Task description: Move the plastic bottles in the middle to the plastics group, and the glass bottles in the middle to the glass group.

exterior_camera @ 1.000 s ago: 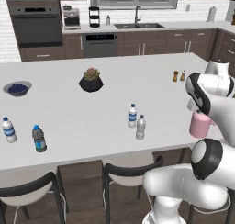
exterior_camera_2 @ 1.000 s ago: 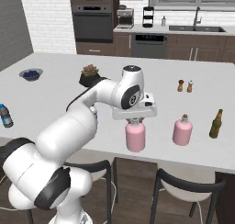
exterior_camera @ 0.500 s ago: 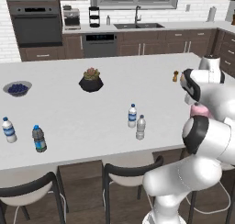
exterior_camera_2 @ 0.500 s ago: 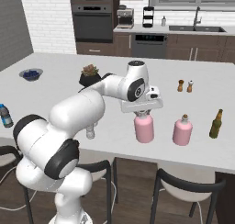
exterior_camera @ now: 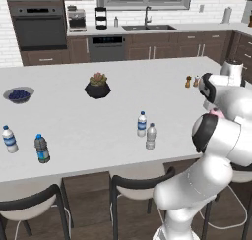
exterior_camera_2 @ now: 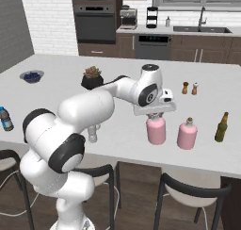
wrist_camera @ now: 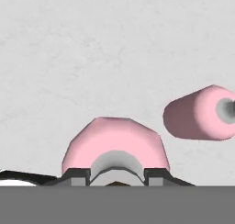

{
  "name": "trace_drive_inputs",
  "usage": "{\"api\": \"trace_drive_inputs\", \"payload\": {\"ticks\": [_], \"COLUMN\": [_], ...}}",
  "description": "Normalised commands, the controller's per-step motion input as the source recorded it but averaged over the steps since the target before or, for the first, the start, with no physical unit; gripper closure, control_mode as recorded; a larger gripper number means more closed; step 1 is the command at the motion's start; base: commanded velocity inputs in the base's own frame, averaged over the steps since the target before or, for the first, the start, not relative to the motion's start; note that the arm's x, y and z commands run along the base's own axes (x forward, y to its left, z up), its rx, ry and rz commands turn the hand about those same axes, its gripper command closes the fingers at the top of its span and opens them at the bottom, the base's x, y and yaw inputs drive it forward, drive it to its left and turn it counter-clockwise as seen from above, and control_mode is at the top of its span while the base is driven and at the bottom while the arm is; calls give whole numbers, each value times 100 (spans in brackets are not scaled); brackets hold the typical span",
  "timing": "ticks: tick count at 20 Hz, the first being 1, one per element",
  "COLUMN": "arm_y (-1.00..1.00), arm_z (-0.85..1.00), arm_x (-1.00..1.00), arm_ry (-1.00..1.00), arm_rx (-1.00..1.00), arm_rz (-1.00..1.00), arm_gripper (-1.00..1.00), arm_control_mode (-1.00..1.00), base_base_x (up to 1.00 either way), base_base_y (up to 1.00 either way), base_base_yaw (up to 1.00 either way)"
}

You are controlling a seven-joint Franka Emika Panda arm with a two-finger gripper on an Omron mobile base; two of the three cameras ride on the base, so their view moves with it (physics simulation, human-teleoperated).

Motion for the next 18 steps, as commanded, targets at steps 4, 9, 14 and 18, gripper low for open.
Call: {"api": "trace_drive_inputs", "payload": {"ticks": [4,9,14,18], "arm_y": [0,-1,-12,-14], "arm_z": [-11,-1,0,-3], "arm_x": [28,24,11,0], "arm_ry": [-3,-4,-3,0], "arm_rx": [0,0,0,0], "arm_rz": [0,0,0,0], "arm_gripper": [100,100,100,100], "arm_control_mode": [-100,-100,-100,-100], "base_base_x": [0,0,0,0], "base_base_y": [0,0,0,0], "base_base_yaw": [0,0,0,0]}}
